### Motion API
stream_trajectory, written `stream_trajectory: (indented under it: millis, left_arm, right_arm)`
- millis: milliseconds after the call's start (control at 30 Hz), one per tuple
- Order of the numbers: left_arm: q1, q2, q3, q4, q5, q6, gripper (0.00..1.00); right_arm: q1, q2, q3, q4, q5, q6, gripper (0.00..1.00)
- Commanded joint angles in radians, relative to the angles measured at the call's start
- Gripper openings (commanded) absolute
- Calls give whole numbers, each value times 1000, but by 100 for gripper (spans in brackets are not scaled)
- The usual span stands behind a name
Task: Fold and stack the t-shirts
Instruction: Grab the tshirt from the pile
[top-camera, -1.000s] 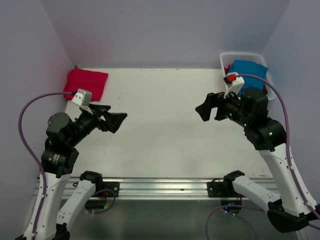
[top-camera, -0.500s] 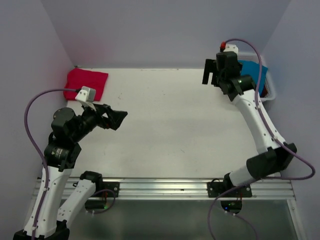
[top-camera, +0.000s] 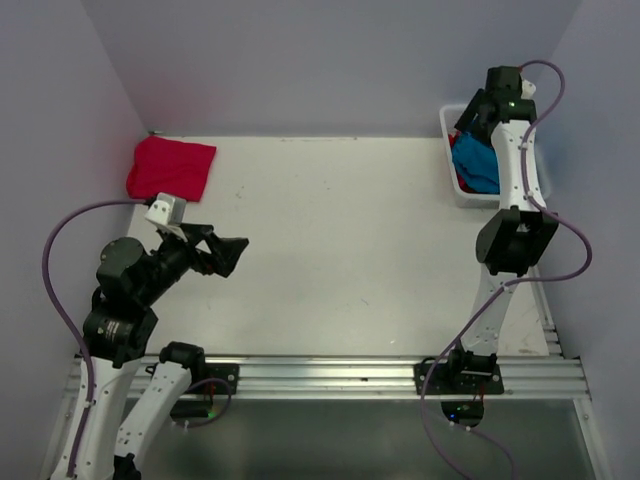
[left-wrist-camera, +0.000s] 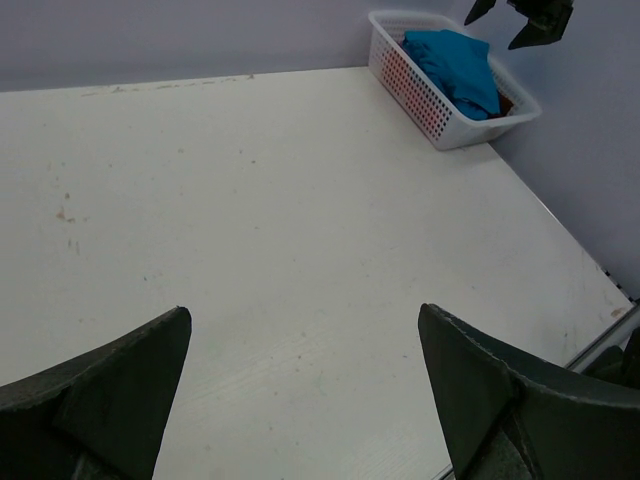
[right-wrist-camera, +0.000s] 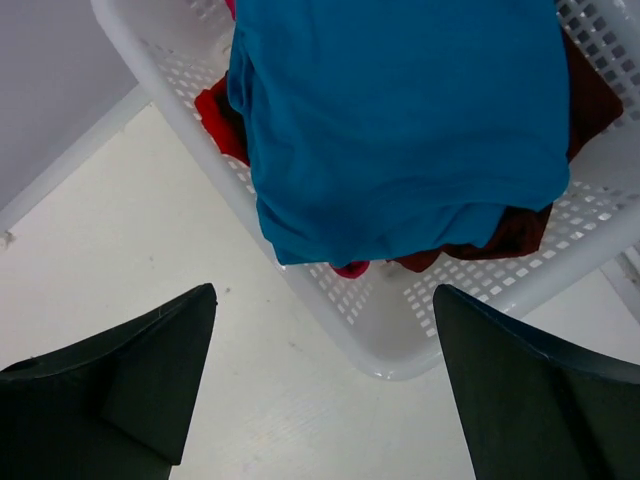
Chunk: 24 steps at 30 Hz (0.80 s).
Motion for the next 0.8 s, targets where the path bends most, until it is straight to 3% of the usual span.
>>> stream_trajectory:
  millis: [0,333,767]
  left_arm:
    - [4,-22,-21,-25,-22,20,100]
    - [4,-49,-49,-48,-47,23,100]
    - [4,-51,-35,-103,-71,24,100]
  right_arm:
    - [-63,37,59,-28,-179,101,94]
    - [-192,99,-136,135,-446,276,82]
    - [-215,155,-62,173,-425,273,80]
